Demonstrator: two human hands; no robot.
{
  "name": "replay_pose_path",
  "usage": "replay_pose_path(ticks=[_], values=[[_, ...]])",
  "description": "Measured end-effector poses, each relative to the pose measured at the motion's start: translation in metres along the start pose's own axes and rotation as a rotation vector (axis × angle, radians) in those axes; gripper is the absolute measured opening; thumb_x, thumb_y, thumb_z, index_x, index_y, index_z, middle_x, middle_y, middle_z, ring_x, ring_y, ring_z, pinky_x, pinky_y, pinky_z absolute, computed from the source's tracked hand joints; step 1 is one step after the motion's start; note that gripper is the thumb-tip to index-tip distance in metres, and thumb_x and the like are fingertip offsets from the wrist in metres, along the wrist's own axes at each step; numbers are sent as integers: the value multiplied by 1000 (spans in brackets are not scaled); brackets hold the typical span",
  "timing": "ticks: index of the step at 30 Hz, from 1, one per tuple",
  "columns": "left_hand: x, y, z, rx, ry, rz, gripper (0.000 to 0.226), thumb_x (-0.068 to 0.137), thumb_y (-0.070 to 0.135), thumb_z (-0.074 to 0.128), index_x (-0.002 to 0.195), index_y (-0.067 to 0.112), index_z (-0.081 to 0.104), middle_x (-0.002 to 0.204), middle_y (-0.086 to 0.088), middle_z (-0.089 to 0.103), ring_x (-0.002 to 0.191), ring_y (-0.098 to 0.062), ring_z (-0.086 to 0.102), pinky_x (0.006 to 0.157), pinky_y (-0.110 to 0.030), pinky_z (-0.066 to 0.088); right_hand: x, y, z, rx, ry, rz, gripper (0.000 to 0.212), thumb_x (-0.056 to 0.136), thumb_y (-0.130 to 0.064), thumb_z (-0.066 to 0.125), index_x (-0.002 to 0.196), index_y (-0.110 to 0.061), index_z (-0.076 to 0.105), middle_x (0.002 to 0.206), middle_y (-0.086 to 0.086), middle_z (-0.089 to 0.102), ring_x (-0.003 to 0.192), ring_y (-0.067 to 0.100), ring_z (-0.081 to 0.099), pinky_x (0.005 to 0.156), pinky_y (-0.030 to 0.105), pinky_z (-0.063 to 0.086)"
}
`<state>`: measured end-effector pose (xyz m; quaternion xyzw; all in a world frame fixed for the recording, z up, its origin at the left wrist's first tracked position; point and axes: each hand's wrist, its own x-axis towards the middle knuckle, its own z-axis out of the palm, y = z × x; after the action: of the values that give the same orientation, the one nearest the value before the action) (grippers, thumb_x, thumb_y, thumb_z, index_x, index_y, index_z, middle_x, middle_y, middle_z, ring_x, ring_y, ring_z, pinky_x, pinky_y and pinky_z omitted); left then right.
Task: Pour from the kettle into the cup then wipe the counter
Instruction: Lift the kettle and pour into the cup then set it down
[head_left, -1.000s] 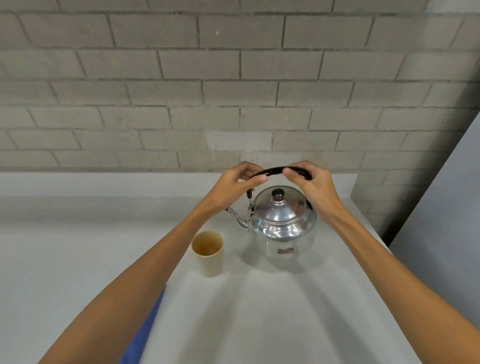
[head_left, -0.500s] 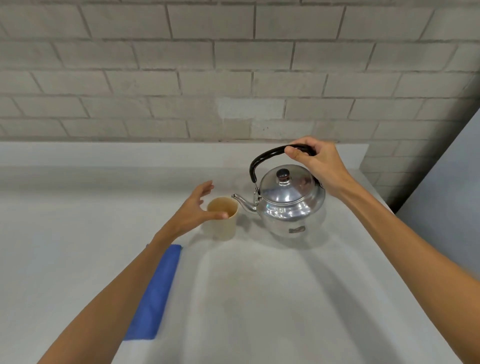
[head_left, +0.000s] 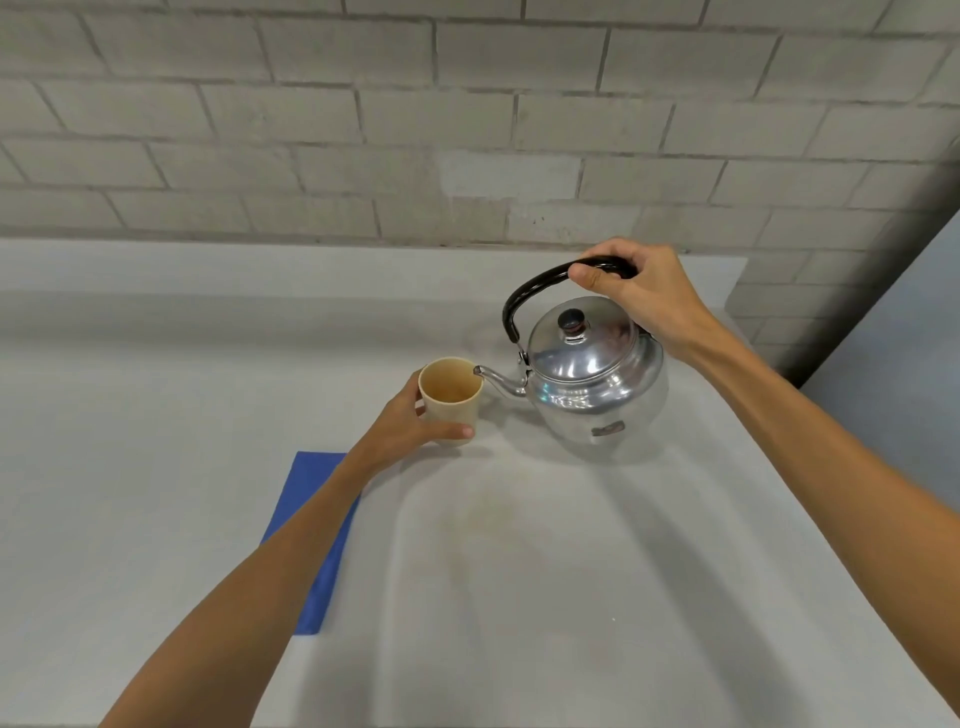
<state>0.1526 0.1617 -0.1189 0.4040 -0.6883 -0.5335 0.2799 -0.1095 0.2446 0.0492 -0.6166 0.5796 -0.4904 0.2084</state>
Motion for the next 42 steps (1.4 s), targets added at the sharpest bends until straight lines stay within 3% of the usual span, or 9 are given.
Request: replay_pose_path(ticks=[3,7,12,21,31,37,39,42], values=[[2,-1,2,-13,24,-2,75,52,37,89,114,47,47,116,18,59,105,0,58,74,-14,49,1,-1,-1,-14,-10,-10,5,82,-26,72,84,-28,68,55,-29,60,57,-12,54,60,2,39],[3,-2,5,-7,42,11,78,57,33,88,122,37,45,116,18,58,103,4,57,72,-11,49,3,-2,-3,-20,-22,-8,6,81,-25,72,87,-24,69,54,-28,58,56,-11,53,60,2,39],[4,-5,5,13,51,16,79,59,31,87,124,34,43,116,17,57,106,-5,56,76,-16,48,5,-1,-5,-23,-25,-13,6,78,-31,74,82,-32,69,60,-16,58,58,-7,52,63,6,43],[6,-9,4,20,29,27,79,61,31,86,125,35,41,118,18,55,108,-6,55,80,-18,47,11,-10,-5,-53,-41,-38,7,80,-28,73,85,-29,69,59,-29,61,61,-12,55,63,3,41],[7,-9,4,17,29,35,79,61,30,86,125,35,41,118,17,55,109,-7,54,84,-21,48,13,-17,-7,-82,-39,-40,12,79,-29,73,90,-25,70,84,-8,69,86,10,63,84,25,50],[7,-9,4,10,34,30,79,60,31,87,125,34,42,118,17,56,109,-7,55,82,-20,48,12,-16,-7,-100,-42,-35,14,80,-28,73,91,-21,71,61,-28,62,63,-10,55,70,16,42],[7,-8,5,10,38,28,78,59,31,87,123,36,42,117,18,56,108,-5,55,79,-18,48,13,-17,-8,-98,-39,-42,14,79,-28,73,91,-21,71,68,-23,66,70,-5,59,74,19,46],[6,-6,5,13,41,28,77,59,31,87,121,39,42,115,21,56,106,-2,56,76,-16,48,12,-18,-8,-102,-34,-53,14,79,-29,73,91,-22,70,87,-1,71,88,16,65,85,30,51]])
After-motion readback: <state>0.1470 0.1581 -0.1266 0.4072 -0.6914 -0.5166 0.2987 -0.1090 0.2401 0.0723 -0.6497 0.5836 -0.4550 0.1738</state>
